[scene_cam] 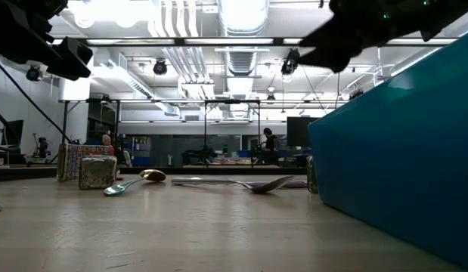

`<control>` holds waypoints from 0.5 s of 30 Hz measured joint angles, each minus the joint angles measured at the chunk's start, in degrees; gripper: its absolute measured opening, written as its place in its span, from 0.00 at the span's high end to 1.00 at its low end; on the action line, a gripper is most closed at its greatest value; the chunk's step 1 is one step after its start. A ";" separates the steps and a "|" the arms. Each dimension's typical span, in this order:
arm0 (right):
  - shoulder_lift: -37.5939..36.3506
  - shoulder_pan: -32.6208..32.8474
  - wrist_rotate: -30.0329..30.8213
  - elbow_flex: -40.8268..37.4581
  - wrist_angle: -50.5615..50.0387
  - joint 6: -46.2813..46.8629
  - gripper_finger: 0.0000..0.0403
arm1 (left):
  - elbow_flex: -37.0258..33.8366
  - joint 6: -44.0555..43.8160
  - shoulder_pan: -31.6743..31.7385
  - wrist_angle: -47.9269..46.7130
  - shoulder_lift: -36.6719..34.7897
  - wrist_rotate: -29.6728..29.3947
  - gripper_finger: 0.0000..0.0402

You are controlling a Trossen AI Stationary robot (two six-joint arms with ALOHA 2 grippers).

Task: Pick & Place Food Item
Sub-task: Put the green seasoning bottle into the blue bin

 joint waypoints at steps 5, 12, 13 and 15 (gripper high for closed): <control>1.21 0.35 -5.88 2.28 -10.69 -0.17 0.17 | 0.00 0.00 0.00 -0.01 0.00 0.00 0.40; 6.04 0.74 -11.66 6.93 -21.27 -0.92 0.17 | 0.00 0.00 0.01 0.01 0.00 0.00 0.40; 7.08 0.78 -11.85 7.67 -22.26 -1.33 0.17 | 0.02 0.00 -0.01 -0.01 0.00 0.00 0.40; 9.39 0.87 -11.95 9.63 -25.16 -3.33 0.17 | 0.01 0.02 -0.01 -0.01 0.00 0.00 0.40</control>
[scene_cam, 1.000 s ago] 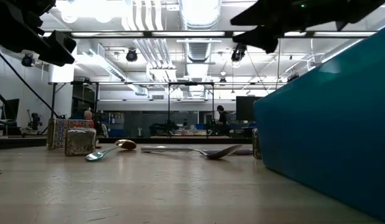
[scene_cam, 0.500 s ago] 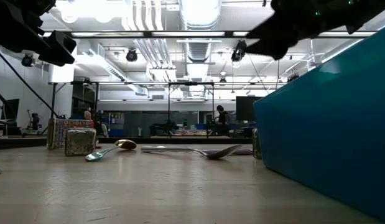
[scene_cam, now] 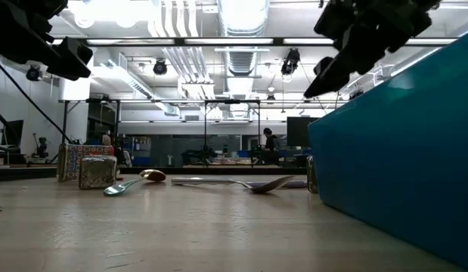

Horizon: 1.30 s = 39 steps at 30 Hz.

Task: Pick & Place Food Item
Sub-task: Put the green seasoning bottle into the blue bin

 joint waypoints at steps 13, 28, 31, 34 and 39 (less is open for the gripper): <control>14.60 3.77 -0.33 12.65 -22.03 -14.67 0.17 | -0.01 -0.02 0.02 0.02 0.00 0.02 0.40; 21.75 8.35 -0.70 17.90 -26.42 -11.53 0.17 | -0.01 -0.02 0.02 0.04 0.00 0.00 0.40; 23.53 9.48 -0.29 18.24 -26.38 -10.69 0.17 | -0.01 -0.01 0.01 0.01 0.00 0.01 0.40; 25.67 10.27 -0.22 18.63 -26.38 -10.70 0.17 | -0.01 -0.02 0.02 -0.05 0.00 0.00 0.40; 29.03 10.70 1.37 18.88 -27.15 -10.79 0.17 | -0.01 -0.02 0.02 0.01 0.00 0.00 0.40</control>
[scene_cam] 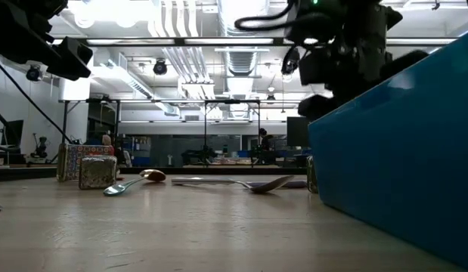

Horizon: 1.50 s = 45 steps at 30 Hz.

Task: Pick & Place Food Item
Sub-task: Put the green seasoning bottle into the blue bin

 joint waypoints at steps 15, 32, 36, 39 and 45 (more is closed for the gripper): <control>2.83 0.04 1.73 -0.41 3.59 0.73 0.17 | 0.00 0.02 0.00 -0.01 0.00 0.02 0.40; 2.83 -0.01 1.60 -2.09 3.86 0.73 0.51 | 0.00 0.02 0.00 0.01 0.00 0.02 0.40; 2.83 0.01 1.58 -2.09 3.95 0.73 0.50 | 0.00 0.00 0.00 -0.01 0.00 0.02 0.40; 2.83 0.01 1.58 -2.09 4.03 0.73 0.48 | 0.00 0.01 -0.01 -0.01 0.00 0.01 0.40; 2.83 0.01 1.57 -2.09 4.07 0.73 0.47 | 0.00 0.00 0.00 0.01 0.00 0.02 0.40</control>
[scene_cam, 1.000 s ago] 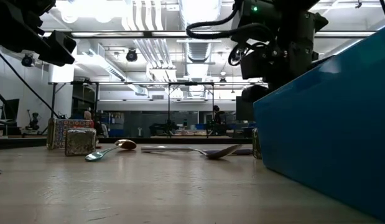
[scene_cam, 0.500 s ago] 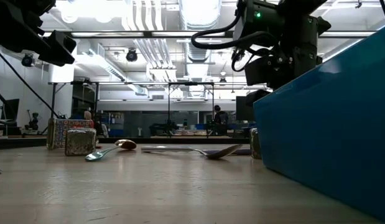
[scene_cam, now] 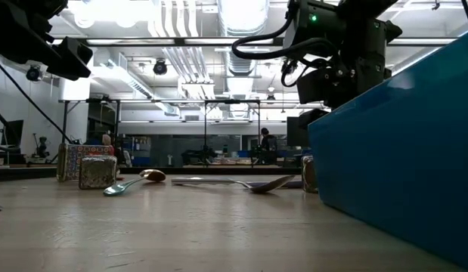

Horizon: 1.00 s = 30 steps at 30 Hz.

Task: Pick & Place Food Item
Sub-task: Put the green seasoning bottle into the blue bin

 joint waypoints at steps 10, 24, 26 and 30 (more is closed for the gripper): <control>-0.48 0.00 0.16 0.57 -0.20 -0.02 0.47 | 0.00 0.00 0.00 -0.02 0.00 -0.01 0.40; -10.50 0.19 1.22 3.96 -0.60 6.52 0.46 | 0.00 0.01 -0.01 0.01 0.00 -0.02 0.40; -12.49 0.70 1.17 4.59 -0.52 9.19 0.46 | 0.00 0.02 -0.02 -0.02 0.00 -0.02 0.40; -15.12 2.79 1.19 6.07 -0.51 14.82 0.46 | 0.01 0.00 0.00 0.00 0.00 -0.02 0.40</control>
